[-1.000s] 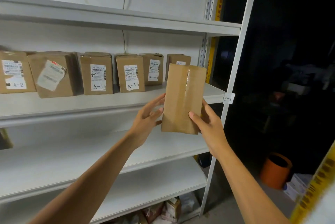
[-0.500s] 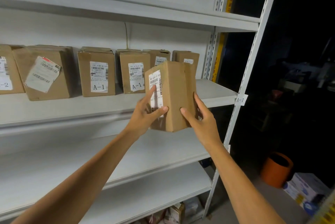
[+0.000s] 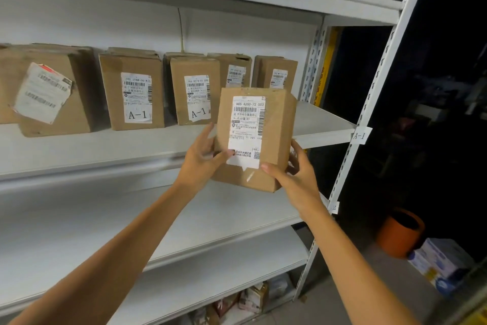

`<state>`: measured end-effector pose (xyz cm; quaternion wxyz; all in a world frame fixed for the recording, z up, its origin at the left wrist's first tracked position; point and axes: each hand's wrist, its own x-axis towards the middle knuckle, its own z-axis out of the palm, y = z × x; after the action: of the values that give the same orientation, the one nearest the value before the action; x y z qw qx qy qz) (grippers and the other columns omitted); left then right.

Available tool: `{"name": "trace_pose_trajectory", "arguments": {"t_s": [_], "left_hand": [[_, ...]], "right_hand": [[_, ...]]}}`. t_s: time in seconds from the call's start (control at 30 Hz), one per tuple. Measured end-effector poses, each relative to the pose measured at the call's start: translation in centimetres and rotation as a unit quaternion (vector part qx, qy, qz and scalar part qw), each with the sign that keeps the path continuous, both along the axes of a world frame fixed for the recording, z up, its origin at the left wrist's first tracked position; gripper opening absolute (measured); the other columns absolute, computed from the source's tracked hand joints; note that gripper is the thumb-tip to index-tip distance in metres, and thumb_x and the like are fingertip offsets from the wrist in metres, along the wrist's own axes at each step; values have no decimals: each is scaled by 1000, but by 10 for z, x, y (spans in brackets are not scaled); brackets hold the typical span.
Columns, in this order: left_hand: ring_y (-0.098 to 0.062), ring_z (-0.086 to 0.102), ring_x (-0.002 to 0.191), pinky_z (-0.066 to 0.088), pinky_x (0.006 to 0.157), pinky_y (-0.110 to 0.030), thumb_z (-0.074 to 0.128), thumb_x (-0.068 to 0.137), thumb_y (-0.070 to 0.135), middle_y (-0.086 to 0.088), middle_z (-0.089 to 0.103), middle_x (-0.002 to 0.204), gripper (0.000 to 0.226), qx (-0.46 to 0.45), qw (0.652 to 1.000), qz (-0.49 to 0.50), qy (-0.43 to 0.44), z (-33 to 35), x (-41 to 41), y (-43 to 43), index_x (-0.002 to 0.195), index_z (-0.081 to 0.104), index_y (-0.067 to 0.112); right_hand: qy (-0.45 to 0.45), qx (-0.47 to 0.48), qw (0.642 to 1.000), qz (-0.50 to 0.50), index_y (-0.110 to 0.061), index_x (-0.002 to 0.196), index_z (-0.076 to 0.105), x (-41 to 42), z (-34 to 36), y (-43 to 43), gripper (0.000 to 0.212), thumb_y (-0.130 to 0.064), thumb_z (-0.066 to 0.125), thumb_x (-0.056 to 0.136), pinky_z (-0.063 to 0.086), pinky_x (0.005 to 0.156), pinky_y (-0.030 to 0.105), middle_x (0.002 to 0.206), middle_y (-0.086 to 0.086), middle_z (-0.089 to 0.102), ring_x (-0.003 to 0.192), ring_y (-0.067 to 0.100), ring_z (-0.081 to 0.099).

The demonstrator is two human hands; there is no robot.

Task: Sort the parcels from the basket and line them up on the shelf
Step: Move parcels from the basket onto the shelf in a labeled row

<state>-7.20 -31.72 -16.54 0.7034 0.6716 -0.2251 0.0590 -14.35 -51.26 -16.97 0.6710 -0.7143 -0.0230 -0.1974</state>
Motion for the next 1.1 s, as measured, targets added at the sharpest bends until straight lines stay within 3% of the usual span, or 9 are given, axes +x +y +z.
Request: {"name": "trace_pose_trajectory", "arguments": {"t_s": [0.1, 0.17, 0.33, 0.47, 0.57, 0.63, 0.73, 0.93, 1.1], "left_hand": [[-8, 62, 110, 53, 88, -30, 60, 93, 18, 11, 68, 117, 47, 38, 999, -26, 21, -1, 2, -3, 137, 49, 29], [-13, 63, 110, 53, 85, -33, 59, 93, 24, 13, 69, 115, 42, 36, 998, -40, 44, 1, 1, -9, 132, 51, 37], [-17, 61, 114, 51, 92, -39, 60, 84, 23, 9, 64, 125, 62, 30, 997, -64, 32, 23, 5, -28, 140, 41, 39], [-14, 61, 101, 50, 82, -34, 60, 77, 23, 22, 69, 103, 64, 22, 999, -31, 33, 35, 11, -36, 135, 38, 38], [-10, 66, 94, 51, 74, -26, 67, 71, 24, 15, 71, 104, 68, 27, 999, -17, 38, 38, 14, -34, 130, 39, 42], [-11, 68, 95, 51, 76, -27, 75, 62, 28, 6, 72, 108, 83, 22, 998, -18, 51, 39, 17, -31, 134, 36, 40], [-11, 67, 99, 52, 80, -31, 76, 56, 37, 8, 71, 110, 85, 17, 998, -12, 54, 43, 24, -27, 134, 43, 35], [-20, 61, 115, 47, 98, -45, 77, 63, 35, 0, 66, 122, 84, -1, 999, -17, 47, 45, 55, -12, 140, 43, 28], [-15, 60, 117, 49, 99, -39, 78, 76, 25, 2, 63, 128, 77, 17, 999, -24, 27, 46, 88, -4, 143, 40, 31]], "right_hand": [[9, 32, 999, 17, -32, 141, 37, 5, -1, -15, 75, -19, 78, 79, 56, 68, 21, 125, -5, 61, 102, 8, 65], [6, 44, 999, 30, -32, 135, 40, 10, 1, -24, 68, -18, 76, 80, 56, 68, 23, 123, -4, 62, 100, 9, 66], [-1, 106, 992, 70, -30, 132, 45, 27, 9, -42, 65, -22, 79, 77, 58, 79, 33, 113, -3, 71, 102, 13, 68], [-14, 127, 986, 103, -28, 133, 46, 41, 11, -50, 63, -23, 72, 76, 54, 86, 38, 105, -7, 73, 97, 9, 69], [-21, 132, 983, 123, -27, 133, 46, 53, 8, -51, 59, -17, 73, 81, 55, 83, 36, 106, -5, 73, 96, 9, 69], [-26, 138, 981, 130, -26, 136, 46, 61, 7, -49, 61, -17, 72, 82, 57, 81, 29, 110, -2, 73, 102, 13, 69], [-43, 127, 980, 145, -27, 143, 42, 75, 9, -44, 65, -21, 67, 84, 54, 93, 31, 122, -1, 68, 113, 15, 65], [-49, 65, 980, 182, -32, 149, 35, 108, 19, -32, 63, -28, 59, 91, 48, 100, 24, 134, -13, 60, 122, 4, 57], [-54, 28, 992, 110, -32, 147, 39, 134, 24, -24, 56, -27, 57, 95, 51, 94, 19, 128, -16, 62, 113, -3, 60]]}}
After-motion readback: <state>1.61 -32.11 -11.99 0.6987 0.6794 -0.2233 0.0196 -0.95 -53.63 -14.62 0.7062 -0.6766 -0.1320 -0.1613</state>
